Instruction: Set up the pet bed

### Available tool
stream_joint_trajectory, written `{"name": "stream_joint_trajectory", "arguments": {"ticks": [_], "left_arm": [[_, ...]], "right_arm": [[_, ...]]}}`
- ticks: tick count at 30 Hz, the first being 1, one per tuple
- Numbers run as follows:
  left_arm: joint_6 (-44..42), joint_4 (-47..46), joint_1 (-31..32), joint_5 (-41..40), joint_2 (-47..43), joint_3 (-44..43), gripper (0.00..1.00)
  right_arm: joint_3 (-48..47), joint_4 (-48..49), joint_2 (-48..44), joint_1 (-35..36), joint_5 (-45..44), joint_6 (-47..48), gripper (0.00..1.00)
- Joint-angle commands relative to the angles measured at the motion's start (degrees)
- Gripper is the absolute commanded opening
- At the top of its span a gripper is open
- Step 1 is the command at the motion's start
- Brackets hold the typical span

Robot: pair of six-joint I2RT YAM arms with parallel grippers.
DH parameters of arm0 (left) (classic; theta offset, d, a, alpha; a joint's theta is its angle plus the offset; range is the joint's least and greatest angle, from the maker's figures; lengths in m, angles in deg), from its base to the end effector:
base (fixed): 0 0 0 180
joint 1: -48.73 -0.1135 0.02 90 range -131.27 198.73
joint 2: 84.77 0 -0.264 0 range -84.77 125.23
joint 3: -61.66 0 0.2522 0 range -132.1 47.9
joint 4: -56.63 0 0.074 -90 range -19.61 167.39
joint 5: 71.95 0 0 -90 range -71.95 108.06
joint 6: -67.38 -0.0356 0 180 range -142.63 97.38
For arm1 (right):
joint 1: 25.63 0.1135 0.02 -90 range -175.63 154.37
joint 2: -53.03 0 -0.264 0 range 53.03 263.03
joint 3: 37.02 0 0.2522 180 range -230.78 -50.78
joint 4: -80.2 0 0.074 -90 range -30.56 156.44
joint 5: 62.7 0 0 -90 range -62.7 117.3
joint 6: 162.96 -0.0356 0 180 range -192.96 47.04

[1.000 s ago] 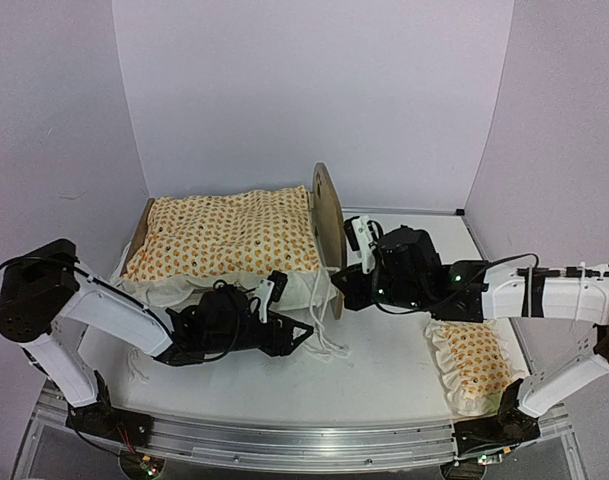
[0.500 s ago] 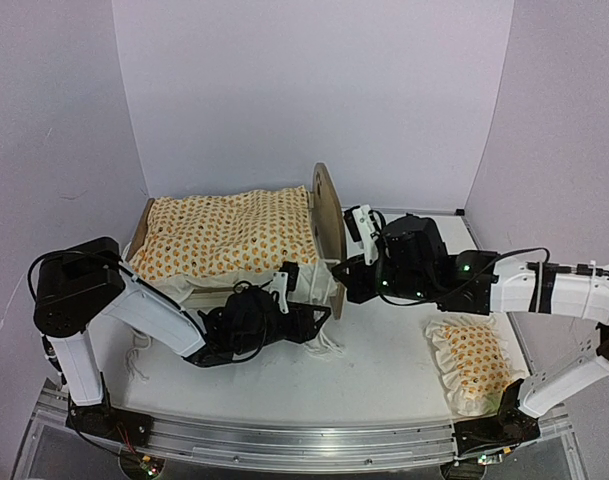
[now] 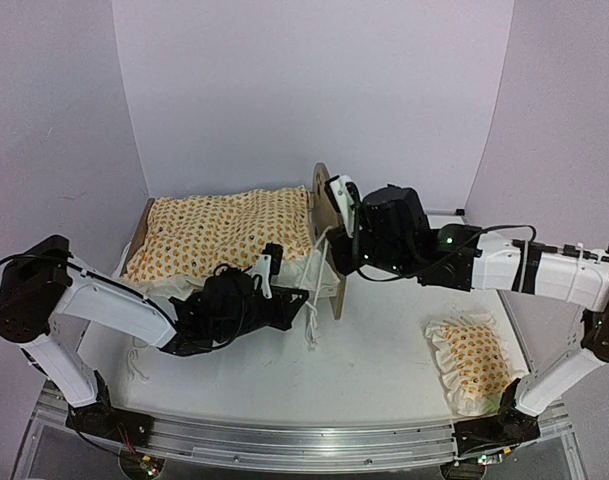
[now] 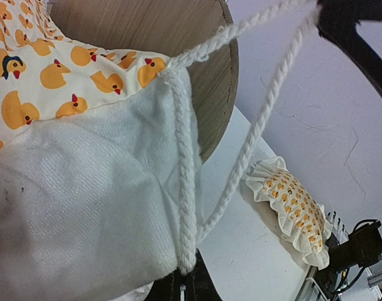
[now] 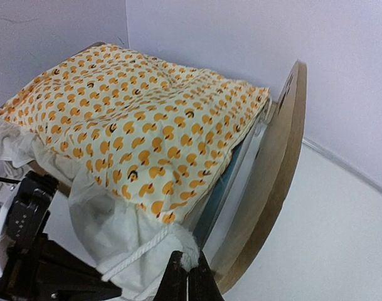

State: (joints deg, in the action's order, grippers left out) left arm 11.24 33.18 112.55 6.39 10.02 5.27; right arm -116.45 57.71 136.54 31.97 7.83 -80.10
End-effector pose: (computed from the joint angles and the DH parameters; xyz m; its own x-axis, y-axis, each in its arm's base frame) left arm 0.1586 -0.3063 0.1918 -0.5362 -0.1461 -0.8313 0.5949 0.6333 -0.4950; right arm 0.1911 0.2790 0.3098 -0.3169 -0.2807 -0.9060 -0.6016 0.7980 -0.0368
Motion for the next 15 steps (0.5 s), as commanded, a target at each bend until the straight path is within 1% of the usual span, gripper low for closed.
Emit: {"name": "stream_joint_trajectory", "arguments": {"ticks": [1, 4, 7, 9, 12, 15], "left_arm": [[-2.0, 10.9, -1.9, 1.4, -5.8, -1.5, 0.00], [-2.3, 17.2, -2.2, 0.2, -7.9, -3.2, 0.00], [-3.5, 24.3, -2.6, -6.0, -9.5, -5.5, 0.00], [-6.2, 26.3, -3.2, -8.0, -10.2, -7.3, 0.00], [-8.5, 32.1, -5.0, -11.9, -9.5, -12.0, 0.00], [-9.7, 36.7, -6.8, -12.5, -8.0, -16.5, 0.00]], "right_arm": [[-9.7, 1.9, 4.3, -1.2, -6.3, 12.6, 0.00], [-13.7, 1.9, 6.9, -2.7, -5.6, 15.9, 0.00], [-17.1, 1.9, 10.0, -3.9, -5.5, 20.2, 0.00], [-18.6, 2.1, 11.5, -4.8, -2.8, 23.2, 0.00], [-21.1, 2.4, 13.9, -6.5, 2.3, 25.8, 0.00], [-24.0, 2.4, 16.8, -6.9, 4.9, 30.3, 0.00]]}}
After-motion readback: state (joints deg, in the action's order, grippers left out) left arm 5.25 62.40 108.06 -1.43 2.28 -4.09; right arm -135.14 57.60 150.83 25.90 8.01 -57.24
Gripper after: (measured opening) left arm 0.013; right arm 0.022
